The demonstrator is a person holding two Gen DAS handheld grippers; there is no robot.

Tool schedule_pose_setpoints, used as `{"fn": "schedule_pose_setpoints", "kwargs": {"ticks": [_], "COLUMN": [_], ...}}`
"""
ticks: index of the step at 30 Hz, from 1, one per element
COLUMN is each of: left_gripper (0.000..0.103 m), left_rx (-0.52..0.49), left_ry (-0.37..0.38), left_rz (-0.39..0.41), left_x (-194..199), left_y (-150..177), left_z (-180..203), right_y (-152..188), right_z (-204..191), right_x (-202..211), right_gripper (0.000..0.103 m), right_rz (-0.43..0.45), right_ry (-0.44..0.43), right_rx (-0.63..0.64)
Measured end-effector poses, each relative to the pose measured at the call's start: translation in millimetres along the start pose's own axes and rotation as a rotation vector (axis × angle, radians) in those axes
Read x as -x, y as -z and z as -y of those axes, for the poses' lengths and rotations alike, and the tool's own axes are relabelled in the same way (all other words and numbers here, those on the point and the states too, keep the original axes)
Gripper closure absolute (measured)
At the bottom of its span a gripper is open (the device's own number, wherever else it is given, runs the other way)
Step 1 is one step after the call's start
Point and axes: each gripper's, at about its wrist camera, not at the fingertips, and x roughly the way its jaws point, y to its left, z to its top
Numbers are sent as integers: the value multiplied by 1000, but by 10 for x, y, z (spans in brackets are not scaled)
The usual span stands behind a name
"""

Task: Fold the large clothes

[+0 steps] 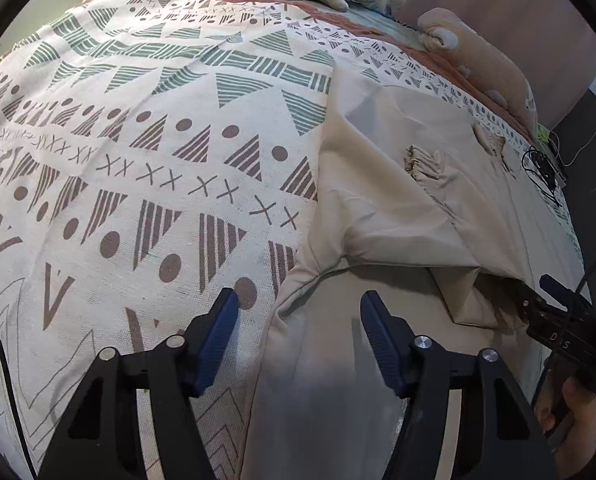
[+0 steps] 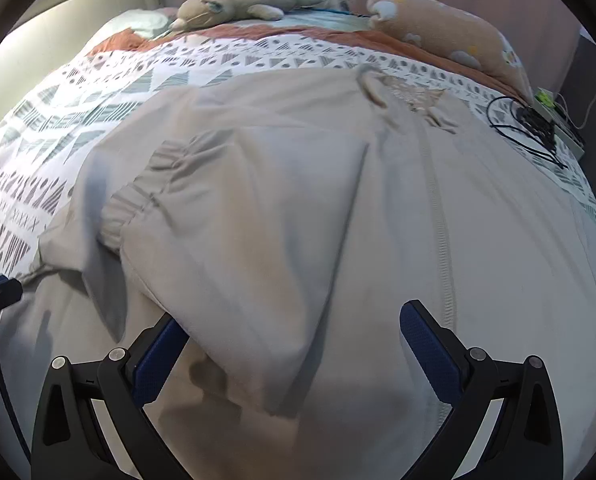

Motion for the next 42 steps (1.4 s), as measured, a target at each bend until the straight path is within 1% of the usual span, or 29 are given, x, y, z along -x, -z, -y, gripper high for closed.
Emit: {"fn": "schedule_pose_setpoints", "kwargs": {"ticks": [1, 4, 5, 11, 14, 15, 17, 19, 20, 22, 23, 26, 27, 29, 30, 33, 34, 35, 36, 37, 38, 39, 42], "left_gripper": [41, 50, 51, 54, 54, 54, 54, 54, 53, 53, 54, 53, 53, 53, 53, 53, 53, 53, 53, 53, 53, 53, 53], "left_rx": [1, 10, 14, 30, 46, 39, 19, 7, 5, 3, 0, 30, 44, 53, 49, 39, 37, 34, 31, 29, 31, 36, 64], "left_ry": [-5, -38, -42, -87, -92, -102, -122, -126, -121, -121, -121, -97, -83, -64, -61, -49, -45, -43, -44, -45, -47, -45, -33], "left_rz": [-4, -7, -7, 16, 17, 20, 21, 20, 20, 25, 27, 52, 63, 89, 99, 107, 105, 104, 105, 105, 106, 109, 114], "left_x": [-37, -133, -156, -160, -167, -169, -173, -159, -142, -89, -52, 94, 149, 247, 287, 347, 358, 366, 378, 381, 385, 393, 412], "left_y": [-13, -45, -53, -121, -128, -127, -123, -124, -126, -130, -135, -150, -151, -159, -160, -146, -140, -134, -126, -126, -128, -131, -139], "left_z": [-10, -50, -60, -110, -134, -119, -80, -54, -49, -49, -55, -121, -137, -140, -127, -85, -76, -72, -71, -78, -92, -115, -191], "right_y": [12, 38, 48, 152, 218, 242, 281, 293, 291, 278, 274, 236, 230, 211, 205, 155, 137, 138, 98, 88, 44, 50, -80], "right_z": [54, 232, 301, 682, 862, 930, 1003, 988, 935, 805, 700, 423, 354, 194, 113, 7, -23, -25, -4, 16, 47, 32, -12], "right_x": [24, 79, 93, 151, 140, 137, 143, 151, 143, 200, 275, 578, 649, 762, 769, 612, 519, 427, 295, 188, 117, 48, -67], "right_gripper": [0, 0, 0, 0, 0, 0, 0, 0, 0, 0, 0, 0, 0, 0, 0, 1, 11, 24, 29, 32, 32, 32, 33], "right_rz": [6, 23, 29, 38, 13, 6, -1, -25, -51, -73, -62, 36, 61, 111, 120, 107, 94, 73, 43, 15, -1, -11, -16], "right_ry": [5, 23, 27, 44, 20, 14, 29, 22, 0, -34, -32, 14, 1, -85, -120, -200, -228, -251, -273, -295, -308, -310, -303], "right_rx": [-19, -77, -101, -250, -349, -383, -424, -405, -373, -304, -256, -148, -125, -89, -77, -73, -88, -103, -117, -133, -144, -146, -109]}}
